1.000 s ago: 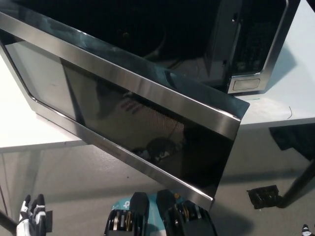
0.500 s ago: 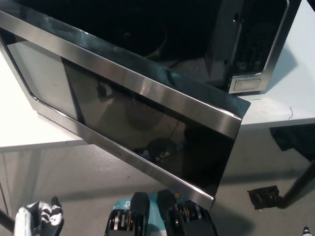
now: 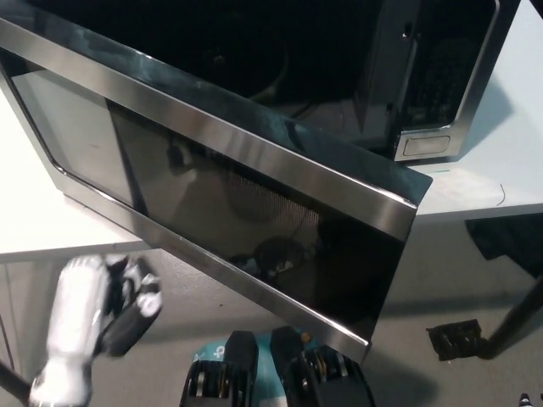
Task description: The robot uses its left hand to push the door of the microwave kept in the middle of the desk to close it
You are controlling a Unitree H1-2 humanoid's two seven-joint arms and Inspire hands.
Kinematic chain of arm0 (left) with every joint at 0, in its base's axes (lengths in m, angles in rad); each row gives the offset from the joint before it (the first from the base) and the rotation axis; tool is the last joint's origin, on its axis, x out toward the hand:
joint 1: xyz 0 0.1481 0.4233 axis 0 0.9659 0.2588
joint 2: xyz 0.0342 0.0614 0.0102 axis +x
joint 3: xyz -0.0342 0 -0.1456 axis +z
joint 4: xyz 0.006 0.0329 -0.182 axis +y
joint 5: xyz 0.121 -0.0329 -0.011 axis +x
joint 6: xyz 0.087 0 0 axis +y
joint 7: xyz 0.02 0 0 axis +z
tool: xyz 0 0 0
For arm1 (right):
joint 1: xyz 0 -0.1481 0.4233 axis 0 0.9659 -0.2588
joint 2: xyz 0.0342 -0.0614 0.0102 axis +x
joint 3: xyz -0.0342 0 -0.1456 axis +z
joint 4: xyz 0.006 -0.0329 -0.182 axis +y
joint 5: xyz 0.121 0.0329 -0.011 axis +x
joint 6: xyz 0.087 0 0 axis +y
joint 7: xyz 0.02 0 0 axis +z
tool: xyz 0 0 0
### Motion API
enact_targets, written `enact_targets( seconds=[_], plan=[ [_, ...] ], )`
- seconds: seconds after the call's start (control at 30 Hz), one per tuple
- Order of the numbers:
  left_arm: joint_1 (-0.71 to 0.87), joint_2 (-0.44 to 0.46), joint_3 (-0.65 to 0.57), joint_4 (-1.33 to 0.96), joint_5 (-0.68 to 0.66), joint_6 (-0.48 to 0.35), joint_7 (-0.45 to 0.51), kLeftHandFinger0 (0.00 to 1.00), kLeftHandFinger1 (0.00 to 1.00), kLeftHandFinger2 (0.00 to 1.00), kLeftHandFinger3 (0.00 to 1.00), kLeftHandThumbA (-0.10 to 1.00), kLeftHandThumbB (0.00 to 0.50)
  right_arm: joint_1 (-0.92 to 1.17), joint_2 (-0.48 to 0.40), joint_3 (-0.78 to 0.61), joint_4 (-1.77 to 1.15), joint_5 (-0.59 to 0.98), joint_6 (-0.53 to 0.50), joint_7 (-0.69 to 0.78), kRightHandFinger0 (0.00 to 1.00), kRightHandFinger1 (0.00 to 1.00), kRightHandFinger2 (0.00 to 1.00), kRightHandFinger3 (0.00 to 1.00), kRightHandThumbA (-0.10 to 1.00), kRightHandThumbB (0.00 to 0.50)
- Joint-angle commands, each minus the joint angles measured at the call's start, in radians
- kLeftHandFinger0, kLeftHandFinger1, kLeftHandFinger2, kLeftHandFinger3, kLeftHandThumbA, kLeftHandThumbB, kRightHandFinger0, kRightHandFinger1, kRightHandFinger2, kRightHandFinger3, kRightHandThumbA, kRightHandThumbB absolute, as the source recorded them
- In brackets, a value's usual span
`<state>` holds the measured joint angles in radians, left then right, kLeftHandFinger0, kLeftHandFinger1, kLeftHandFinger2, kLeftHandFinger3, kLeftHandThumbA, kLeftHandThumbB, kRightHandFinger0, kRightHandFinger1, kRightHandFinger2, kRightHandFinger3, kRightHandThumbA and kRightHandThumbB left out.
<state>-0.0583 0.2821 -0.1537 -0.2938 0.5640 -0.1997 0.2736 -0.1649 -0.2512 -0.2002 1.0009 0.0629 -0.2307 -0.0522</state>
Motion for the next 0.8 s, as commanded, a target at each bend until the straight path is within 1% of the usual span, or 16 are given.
enact_targets(
  seconds=[0.0,0.1,0.13,0.27,0.3,0.47,0.6,0.63,0.7,0.77],
  plan=[
    [-0.235,0.105,-0.098,-0.157,0.393,-0.270,0.052,0.00,0.00,0.00,0.00,-0.10,0.500,-0.002,-0.029,-0.005,-0.027,0.003,-0.010,-0.017,0.96,0.96,1.00,1.00,0.43,0.083],
    [-0.339,0.108,-0.136,-0.124,0.418,-0.270,0.042,0.00,0.00,0.00,0.00,-0.10,0.500,-0.001,-0.028,-0.004,-0.025,0.002,-0.011,-0.017,0.96,0.96,1.00,1.00,0.43,0.083],
    [-0.368,0.108,-0.153,-0.108,0.428,-0.270,0.051,0.00,0.00,0.00,0.00,-0.10,0.500,-0.002,-0.028,-0.003,-0.023,0.001,-0.011,-0.016,0.96,0.96,1.00,1.00,0.43,0.083],
    [-0.434,0.104,-0.185,-0.092,0.443,-0.270,0.053,0.00,0.00,0.00,0.00,-0.10,0.500,-0.007,-0.024,0.000,-0.018,0.000,-0.012,-0.016,0.96,0.96,1.00,1.00,0.43,0.083],
    [-0.473,0.105,-0.215,-0.083,0.435,-0.270,0.050,0.00,0.00,0.00,0.00,-0.10,0.500,-0.008,-0.024,-0.001,-0.017,0.001,-0.013,-0.017,0.96,0.96,1.00,1.00,0.43,0.083],
    [-0.526,0.100,-0.241,-0.083,0.466,-0.270,0.014,0.00,0.00,0.00,0.00,-0.10,0.500,-0.008,-0.023,-0.002,-0.016,0.002,-0.013,-0.017,0.96,0.96,1.00,1.00,0.43,0.083],
    [-0.551,0.082,-0.245,-0.042,0.503,-0.270,0.023,0.00,0.00,0.00,0.00,-0.08,0.500,-0.008,-0.023,-0.002,-0.013,0.003,-0.015,-0.018,0.96,0.96,1.00,1.00,0.43,0.083],
    [-0.559,0.075,-0.243,-0.022,0.523,-0.270,0.031,0.00,0.00,0.00,0.00,-0.05,0.500,-0.008,-0.022,-0.002,-0.011,0.003,-0.016,-0.017,0.96,0.96,1.00,1.00,0.43,0.083],
    [-0.571,0.066,-0.243,0.002,0.537,-0.270,0.027,0.00,0.00,0.00,0.00,-0.04,0.500,-0.008,-0.022,-0.001,-0.009,0.002,-0.017,-0.017,0.96,0.96,1.00,1.00,0.43,0.083],
    [-0.598,0.071,-0.249,0.037,0.554,-0.270,0.010,0.00,0.00,0.00,0.00,0.01,0.500,-0.010,-0.021,-0.002,-0.005,0.004,-0.018,-0.017,0.96,0.96,1.00,1.00,0.43,0.083]
  ],
)
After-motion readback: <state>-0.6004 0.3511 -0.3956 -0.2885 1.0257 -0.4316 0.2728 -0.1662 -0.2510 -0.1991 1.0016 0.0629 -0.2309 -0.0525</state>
